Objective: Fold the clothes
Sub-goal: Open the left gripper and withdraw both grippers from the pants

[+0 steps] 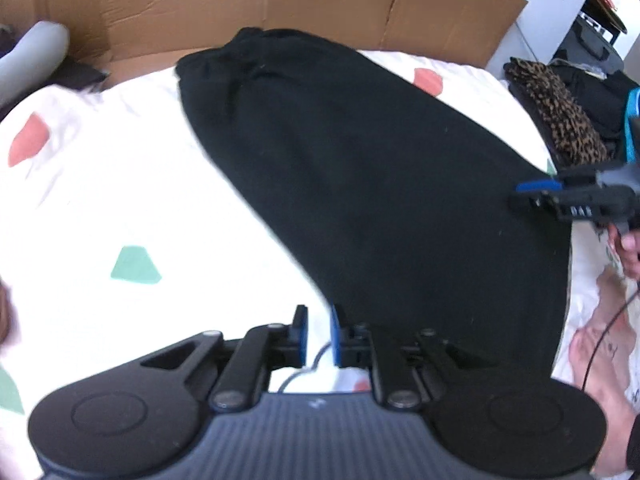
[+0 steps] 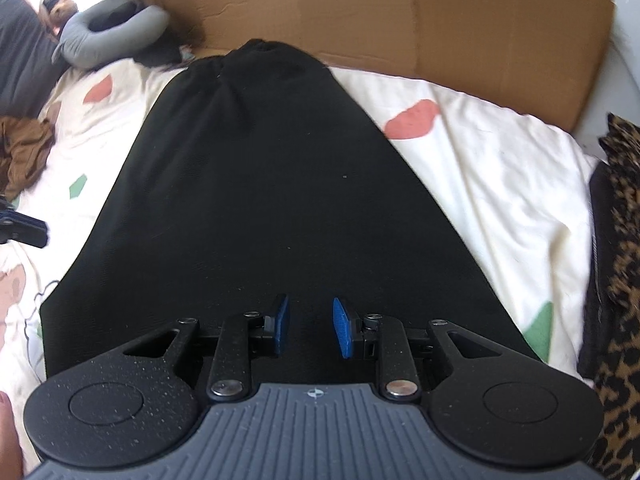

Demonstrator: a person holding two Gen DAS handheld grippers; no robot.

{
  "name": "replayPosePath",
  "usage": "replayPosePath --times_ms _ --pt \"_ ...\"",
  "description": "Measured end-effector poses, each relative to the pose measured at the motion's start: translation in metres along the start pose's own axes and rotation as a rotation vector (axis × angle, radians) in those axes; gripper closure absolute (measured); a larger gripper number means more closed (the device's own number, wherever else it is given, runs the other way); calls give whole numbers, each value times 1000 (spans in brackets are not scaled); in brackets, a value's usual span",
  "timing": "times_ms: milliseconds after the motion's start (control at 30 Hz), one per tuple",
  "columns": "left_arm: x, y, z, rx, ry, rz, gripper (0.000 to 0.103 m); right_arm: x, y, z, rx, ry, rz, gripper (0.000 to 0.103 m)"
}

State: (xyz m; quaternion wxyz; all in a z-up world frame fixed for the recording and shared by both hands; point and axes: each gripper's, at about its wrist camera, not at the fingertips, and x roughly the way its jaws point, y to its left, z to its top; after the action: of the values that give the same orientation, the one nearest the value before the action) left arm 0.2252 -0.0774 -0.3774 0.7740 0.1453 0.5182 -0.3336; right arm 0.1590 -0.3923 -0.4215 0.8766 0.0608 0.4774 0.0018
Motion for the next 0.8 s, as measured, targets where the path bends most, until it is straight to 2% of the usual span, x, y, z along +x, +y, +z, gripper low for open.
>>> replayPosePath --times_ms 67,100,167,200,333,667,800 --pt "-4 0 -10 4 -12 2 84 7 1 0 7 29 -11 72" --pt "-6 -1 -15 5 -19 3 72 10 2 -1 14 49 -8 72" --pt "-9 -3 -26 4 -31 6 58 15 4 -7 -6 100 -3 73" --pt "-9 -5 -31 10 -39 6 57 15 5 -11 -34 120 -6 73" --pt "-5 -16 -50 36 -62 12 55 10 6 -26 -111 173 -21 74" --pt "8 -30 -80 -27 -128 -38 55 -13 -7 -52 -116 244 -54 74" --pt "12 -28 -78 -94 -161 -61 55 -17 0 -53 -135 260 -89 74"
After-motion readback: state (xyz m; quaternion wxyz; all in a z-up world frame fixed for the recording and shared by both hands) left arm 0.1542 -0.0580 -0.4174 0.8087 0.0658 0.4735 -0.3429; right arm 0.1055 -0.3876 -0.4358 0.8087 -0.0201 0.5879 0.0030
